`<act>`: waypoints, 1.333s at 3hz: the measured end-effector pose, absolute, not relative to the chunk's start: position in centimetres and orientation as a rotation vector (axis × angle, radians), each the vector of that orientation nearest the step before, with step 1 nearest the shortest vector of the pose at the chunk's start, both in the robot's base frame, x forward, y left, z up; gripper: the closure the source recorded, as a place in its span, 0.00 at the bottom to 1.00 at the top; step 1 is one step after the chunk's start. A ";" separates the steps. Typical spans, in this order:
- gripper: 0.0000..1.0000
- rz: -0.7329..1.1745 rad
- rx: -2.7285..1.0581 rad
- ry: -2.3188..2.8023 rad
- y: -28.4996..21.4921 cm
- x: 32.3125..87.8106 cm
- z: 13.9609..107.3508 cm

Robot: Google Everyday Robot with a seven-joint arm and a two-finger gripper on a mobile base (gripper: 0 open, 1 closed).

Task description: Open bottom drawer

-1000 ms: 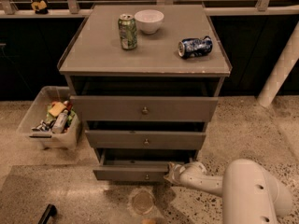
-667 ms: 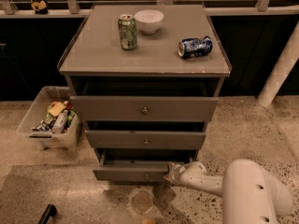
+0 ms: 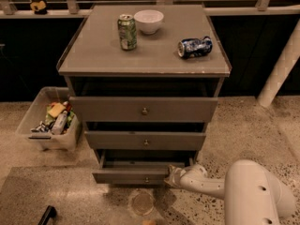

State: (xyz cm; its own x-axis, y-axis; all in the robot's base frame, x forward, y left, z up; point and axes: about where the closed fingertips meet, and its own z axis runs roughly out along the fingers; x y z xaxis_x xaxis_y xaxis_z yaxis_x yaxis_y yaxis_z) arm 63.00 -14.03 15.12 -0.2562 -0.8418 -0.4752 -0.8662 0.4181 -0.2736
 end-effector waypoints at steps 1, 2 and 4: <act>1.00 0.057 -1.441 2.118 -14.0 63.0 15.4; 1.00 0.066 -1.461 2.111 -14.2 61.5 14.7; 1.00 0.080 -1.466 2.108 -13.8 60.5 15.0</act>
Offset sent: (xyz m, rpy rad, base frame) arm -0.2470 -0.0589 -0.1295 0.0480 0.1041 0.0796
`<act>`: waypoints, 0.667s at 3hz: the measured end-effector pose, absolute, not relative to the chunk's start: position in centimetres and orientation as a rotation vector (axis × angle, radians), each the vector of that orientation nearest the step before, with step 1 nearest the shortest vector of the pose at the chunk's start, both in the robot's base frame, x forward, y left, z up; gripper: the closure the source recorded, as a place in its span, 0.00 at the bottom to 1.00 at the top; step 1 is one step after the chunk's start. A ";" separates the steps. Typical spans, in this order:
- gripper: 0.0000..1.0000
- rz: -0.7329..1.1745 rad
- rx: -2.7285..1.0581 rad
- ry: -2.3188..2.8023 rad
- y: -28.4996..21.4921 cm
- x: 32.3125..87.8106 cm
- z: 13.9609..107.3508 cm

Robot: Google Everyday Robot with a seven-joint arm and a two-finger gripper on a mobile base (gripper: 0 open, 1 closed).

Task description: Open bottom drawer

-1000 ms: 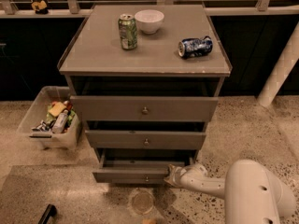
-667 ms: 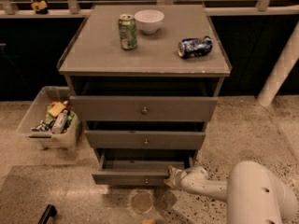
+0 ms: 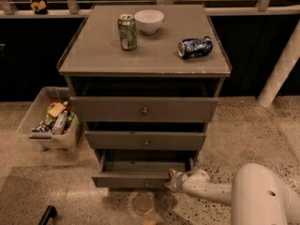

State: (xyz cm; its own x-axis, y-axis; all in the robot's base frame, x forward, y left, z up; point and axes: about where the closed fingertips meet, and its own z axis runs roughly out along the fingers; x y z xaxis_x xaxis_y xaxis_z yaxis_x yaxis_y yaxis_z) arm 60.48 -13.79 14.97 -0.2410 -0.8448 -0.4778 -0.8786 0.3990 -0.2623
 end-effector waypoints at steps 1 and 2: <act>1.00 0.080 -1.466 2.108 -13.7 60.5 15.4; 1.00 0.080 -1.466 2.108 -13.7 60.5 15.6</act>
Offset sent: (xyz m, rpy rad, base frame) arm -0.3926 -0.0732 -0.1327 0.0473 0.2224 -0.0301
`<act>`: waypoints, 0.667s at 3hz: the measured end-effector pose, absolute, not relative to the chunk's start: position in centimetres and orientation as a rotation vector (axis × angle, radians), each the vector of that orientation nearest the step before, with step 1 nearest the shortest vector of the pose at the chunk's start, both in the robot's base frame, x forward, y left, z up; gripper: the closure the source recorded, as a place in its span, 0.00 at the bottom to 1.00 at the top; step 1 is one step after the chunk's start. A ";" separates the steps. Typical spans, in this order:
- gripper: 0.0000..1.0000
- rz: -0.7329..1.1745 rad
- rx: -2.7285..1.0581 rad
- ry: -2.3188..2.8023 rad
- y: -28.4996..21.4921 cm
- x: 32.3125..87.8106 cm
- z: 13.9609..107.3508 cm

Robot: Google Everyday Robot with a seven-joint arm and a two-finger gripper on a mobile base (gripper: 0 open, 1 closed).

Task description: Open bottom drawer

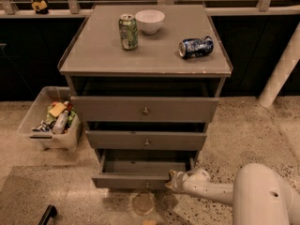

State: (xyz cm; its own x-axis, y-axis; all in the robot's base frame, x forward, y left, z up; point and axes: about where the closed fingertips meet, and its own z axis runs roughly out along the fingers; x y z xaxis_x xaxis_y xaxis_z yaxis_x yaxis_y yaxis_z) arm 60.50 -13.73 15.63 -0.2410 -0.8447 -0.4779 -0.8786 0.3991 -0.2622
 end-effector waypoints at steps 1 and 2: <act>1.00 0.089 -1.464 2.116 -14.0 59.4 15.1; 1.00 0.089 -1.464 2.116 -14.0 59.4 15.6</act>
Offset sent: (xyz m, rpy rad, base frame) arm -0.4619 -0.0835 -0.1247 0.0209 0.2503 -0.1410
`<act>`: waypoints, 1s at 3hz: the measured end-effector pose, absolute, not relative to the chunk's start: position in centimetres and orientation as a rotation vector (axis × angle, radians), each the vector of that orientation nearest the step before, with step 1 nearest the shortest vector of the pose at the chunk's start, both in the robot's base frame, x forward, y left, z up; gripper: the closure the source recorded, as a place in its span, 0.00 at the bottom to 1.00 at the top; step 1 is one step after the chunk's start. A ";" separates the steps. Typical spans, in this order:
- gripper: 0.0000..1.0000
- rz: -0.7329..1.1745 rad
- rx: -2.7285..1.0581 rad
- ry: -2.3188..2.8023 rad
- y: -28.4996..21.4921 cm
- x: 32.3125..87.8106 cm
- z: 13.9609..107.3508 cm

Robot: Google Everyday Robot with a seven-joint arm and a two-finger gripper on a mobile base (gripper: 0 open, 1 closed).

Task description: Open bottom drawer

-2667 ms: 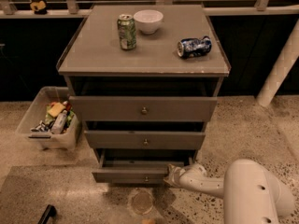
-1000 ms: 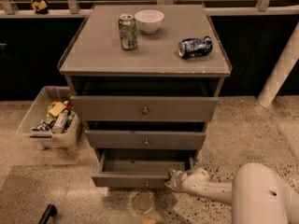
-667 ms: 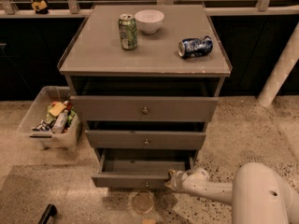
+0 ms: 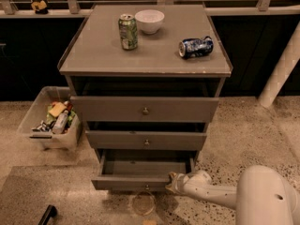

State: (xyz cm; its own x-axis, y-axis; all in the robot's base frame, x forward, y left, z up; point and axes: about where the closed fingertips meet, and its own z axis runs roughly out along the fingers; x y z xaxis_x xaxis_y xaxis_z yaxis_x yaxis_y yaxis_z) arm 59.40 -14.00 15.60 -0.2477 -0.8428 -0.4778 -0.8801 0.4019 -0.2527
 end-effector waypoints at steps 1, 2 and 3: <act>1.00 0.095 -1.461 2.124 -14.2 58.6 15.5; 1.00 0.095 -1.461 2.124 -14.1 58.6 15.6; 1.00 0.098 -1.458 2.131 -14.2 58.0 15.5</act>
Offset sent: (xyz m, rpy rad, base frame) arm -0.4958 -0.0902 -0.1171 0.0058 0.2671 -0.2136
